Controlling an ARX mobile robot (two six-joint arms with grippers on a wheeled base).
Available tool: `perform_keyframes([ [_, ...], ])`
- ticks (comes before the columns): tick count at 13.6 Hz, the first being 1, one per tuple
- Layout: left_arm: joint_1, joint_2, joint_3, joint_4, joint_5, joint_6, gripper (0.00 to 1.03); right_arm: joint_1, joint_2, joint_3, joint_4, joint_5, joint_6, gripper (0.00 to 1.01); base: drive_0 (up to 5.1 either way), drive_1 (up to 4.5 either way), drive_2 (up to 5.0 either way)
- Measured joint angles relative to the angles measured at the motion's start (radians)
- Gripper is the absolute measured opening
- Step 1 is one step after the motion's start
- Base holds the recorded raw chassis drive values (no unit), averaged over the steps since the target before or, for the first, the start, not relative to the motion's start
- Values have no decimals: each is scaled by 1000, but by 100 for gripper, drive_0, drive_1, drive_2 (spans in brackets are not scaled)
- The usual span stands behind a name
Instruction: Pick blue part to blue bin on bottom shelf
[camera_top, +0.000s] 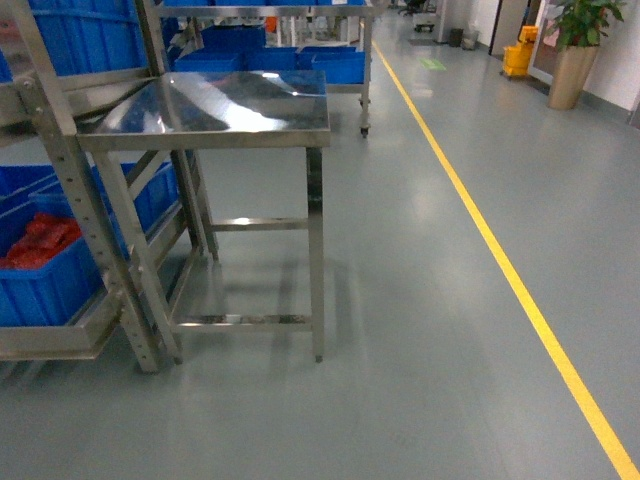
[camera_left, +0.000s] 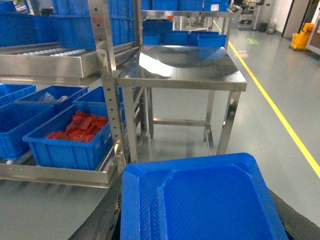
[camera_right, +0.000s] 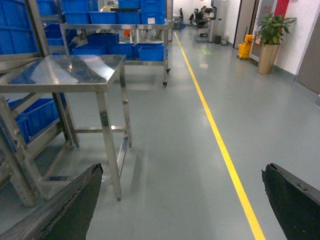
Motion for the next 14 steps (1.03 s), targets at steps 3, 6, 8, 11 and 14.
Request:
perform_keyframes([
  [3, 0, -3, 0, 0, -2, 0, 44, 0, 0, 0, 4, 0, 0, 98, -10, 409, -428],
  [6, 0, -3, 0, 3, -2, 0, 44, 0, 0, 0, 2, 0, 0, 98, -6, 412, -424],
  [8, 0, -2, 0, 0, -2, 0, 44, 0, 0, 0, 2, 0, 0, 98, 0, 418, -418],
  [11, 0, -2, 0, 2, -2, 0, 44, 0, 0, 0, 1, 0, 0, 98, -4, 414, -423],
  [14, 0, -1, 0, 0, -2, 0, 44, 0, 0, 0, 9, 0, 0, 98, 0, 278, -279],
])
